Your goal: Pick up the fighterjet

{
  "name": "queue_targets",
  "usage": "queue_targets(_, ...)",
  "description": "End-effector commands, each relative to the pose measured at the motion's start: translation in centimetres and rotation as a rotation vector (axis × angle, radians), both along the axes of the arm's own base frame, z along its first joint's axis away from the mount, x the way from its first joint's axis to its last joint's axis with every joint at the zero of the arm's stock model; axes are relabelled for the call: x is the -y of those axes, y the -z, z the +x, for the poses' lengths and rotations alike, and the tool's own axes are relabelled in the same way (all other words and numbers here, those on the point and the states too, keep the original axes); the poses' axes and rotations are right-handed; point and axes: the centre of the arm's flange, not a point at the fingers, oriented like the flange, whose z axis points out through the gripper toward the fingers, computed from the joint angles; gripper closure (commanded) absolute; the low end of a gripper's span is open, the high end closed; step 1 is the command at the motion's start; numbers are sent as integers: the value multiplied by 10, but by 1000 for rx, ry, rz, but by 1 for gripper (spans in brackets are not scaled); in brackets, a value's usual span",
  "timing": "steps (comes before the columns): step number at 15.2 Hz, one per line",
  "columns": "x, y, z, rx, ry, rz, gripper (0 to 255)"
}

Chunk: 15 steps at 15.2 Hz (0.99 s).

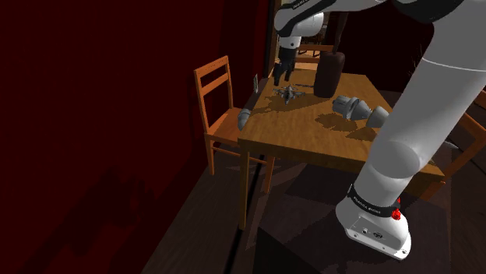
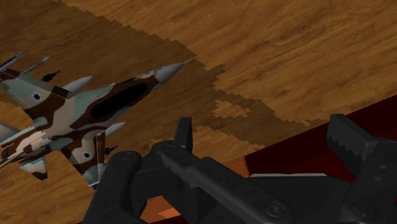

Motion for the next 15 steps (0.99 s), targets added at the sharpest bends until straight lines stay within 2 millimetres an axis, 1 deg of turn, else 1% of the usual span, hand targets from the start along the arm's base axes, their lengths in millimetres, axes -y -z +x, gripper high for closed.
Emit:
queue_targets(1,18,9,14,5,0,-3,0)
queue_targets(15,159,77,105,41,9,-15,0)
